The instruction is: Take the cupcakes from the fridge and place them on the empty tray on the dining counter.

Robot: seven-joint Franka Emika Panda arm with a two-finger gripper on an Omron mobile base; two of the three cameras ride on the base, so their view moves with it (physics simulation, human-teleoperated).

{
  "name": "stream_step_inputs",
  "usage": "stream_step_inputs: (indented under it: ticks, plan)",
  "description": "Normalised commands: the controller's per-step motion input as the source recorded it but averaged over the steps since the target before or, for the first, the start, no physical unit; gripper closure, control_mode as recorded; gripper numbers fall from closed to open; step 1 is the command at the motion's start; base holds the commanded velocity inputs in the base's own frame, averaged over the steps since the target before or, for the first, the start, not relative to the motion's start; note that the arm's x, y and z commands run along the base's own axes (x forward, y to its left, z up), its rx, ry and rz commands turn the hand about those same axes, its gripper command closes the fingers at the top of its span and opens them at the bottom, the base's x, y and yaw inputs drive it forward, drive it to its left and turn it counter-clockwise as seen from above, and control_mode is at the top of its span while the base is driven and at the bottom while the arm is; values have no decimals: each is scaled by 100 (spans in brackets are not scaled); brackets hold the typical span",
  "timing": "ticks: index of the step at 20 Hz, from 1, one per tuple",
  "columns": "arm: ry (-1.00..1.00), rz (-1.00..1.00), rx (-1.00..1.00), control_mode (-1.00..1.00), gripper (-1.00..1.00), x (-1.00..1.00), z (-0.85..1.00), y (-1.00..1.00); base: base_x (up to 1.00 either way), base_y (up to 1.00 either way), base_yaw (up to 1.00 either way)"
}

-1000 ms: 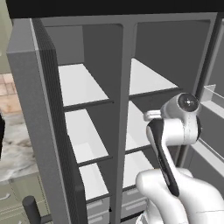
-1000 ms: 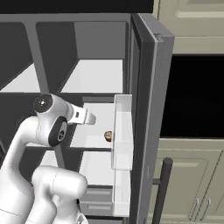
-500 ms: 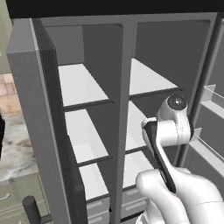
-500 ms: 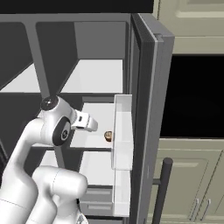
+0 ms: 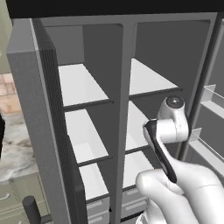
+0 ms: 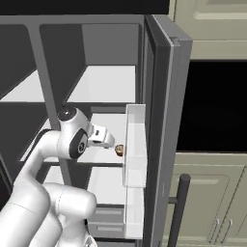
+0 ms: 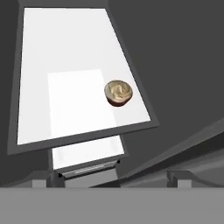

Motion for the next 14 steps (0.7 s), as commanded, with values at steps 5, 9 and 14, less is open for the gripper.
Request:
stream_step_inputs:
  ticks: [5, 9, 14]
  plan:
    - [0, 0, 0, -100, -100, 29, -14, -19, 0, 0, 0]
    - [0, 0, 0, -100, -100, 15, -36, -1, 0, 0, 0]
    - [0, 0, 0, -100, -100, 25, -24, -2, 0, 0, 0]
